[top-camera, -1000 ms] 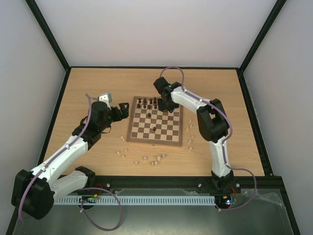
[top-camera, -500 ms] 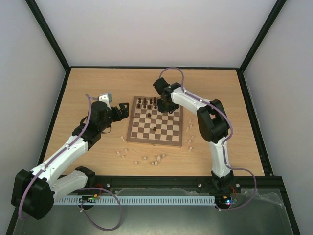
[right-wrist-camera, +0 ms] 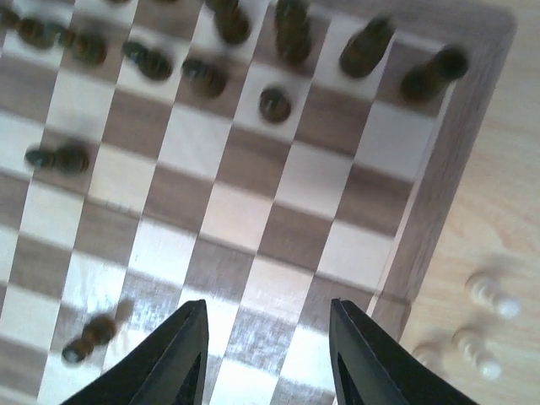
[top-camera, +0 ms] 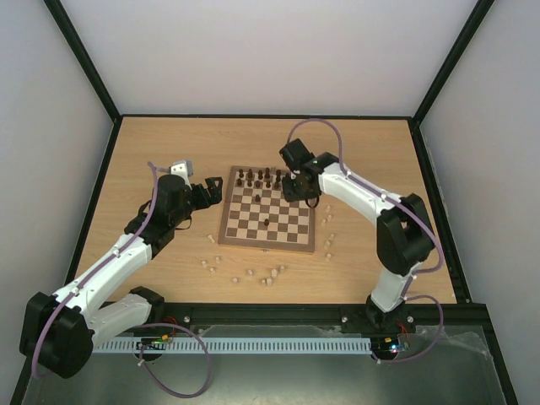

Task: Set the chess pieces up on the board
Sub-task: Pick up the chess piece from the chessboard.

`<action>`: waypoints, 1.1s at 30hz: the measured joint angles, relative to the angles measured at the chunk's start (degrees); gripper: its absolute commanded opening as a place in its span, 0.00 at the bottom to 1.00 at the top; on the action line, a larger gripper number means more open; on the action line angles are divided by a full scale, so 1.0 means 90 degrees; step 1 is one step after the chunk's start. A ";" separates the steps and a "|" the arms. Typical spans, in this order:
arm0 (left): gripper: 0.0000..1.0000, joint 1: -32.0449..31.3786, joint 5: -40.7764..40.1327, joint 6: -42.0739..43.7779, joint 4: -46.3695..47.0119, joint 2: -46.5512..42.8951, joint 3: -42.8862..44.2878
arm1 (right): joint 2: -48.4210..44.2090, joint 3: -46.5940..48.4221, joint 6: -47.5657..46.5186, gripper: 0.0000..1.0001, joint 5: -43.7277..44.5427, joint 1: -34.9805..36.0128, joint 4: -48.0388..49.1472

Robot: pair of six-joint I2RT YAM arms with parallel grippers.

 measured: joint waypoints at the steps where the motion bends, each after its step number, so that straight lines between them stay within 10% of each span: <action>1: 0.99 0.0000 0.0000 0.0000 0.0000 0.0000 0.0000 | -0.0138 -0.0170 0.0002 0.40 -0.0039 0.0053 0.0019; 13: 0.99 0.0000 -0.0002 0.0000 -0.0002 0.0073 0.0000 | -0.0177 -0.0498 0.0029 0.34 -0.0461 0.1554 0.0216; 33: 1.00 0.0000 -0.0005 0.0000 -0.0053 0.0000 0.0000 | 0.0877 -0.0061 0.0053 0.23 -0.0248 0.1617 0.0279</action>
